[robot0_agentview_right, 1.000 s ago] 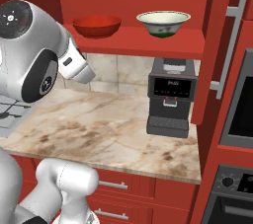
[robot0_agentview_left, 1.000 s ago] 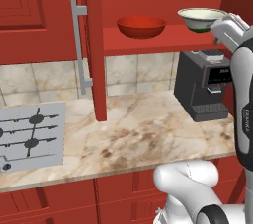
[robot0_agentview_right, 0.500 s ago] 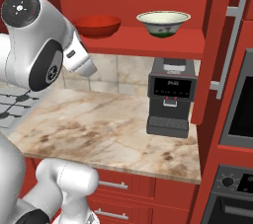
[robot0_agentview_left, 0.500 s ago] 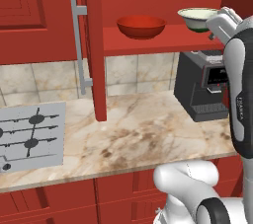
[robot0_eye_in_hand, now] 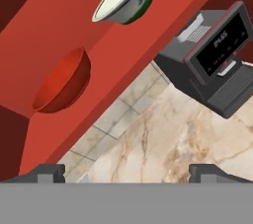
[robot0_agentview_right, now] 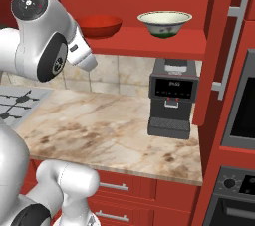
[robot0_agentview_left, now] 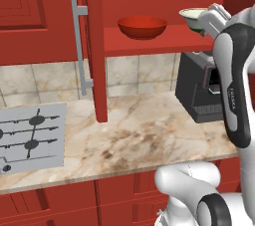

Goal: Move the bowls from the cabinet to the plates on the dining table.

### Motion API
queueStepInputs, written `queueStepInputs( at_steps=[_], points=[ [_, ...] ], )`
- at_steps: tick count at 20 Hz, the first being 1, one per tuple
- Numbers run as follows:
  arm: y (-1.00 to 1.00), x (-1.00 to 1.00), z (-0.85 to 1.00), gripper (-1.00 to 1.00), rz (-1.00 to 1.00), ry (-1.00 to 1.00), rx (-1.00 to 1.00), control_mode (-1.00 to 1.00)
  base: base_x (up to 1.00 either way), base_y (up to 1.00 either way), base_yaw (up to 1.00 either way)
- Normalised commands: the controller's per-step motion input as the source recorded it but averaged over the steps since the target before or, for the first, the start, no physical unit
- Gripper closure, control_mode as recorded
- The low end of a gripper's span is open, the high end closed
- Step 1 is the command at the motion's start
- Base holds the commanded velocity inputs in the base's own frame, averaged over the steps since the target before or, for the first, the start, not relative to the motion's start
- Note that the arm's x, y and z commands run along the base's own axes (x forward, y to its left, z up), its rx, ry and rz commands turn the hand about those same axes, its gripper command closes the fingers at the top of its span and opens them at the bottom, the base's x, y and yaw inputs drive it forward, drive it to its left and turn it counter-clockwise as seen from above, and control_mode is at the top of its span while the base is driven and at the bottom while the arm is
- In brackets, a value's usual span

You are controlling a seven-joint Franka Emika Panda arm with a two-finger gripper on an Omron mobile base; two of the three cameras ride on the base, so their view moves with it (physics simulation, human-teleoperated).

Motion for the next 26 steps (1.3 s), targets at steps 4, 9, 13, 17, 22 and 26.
queueStepInputs(
  at_steps=[4, 9, 13, 17, 22, 26],
  points=[
    [0.18, 0.28, 0.0, -1.0, 0.02, 0.0, 0.0, -1.0, 0.0, 0.0, 0.0],
    [0.01, 0.12, 0.0, -1.0, 0.07, 0.0, 0.02, -1.0, 0.0, 0.0, 0.0],
    [0.0, 0.18, 0.0, -1.0, 0.05, 0.0, 0.07, -1.0, 0.0, 0.0, 0.0],
    [0.0, 0.29, 0.0, -1.0, 0.03, 0.0, 0.07, -1.0, 0.0, 0.0, 0.0],
    [0.0, 0.23, 0.01, -1.0, 0.0, 0.0, 0.01, -1.0, 0.0, 0.0, 0.0],
    [0.0, 0.45, 0.0, -1.0, 0.0, 0.0, 0.0, -1.0, 0.0, 0.0, 0.0]
  ],
)
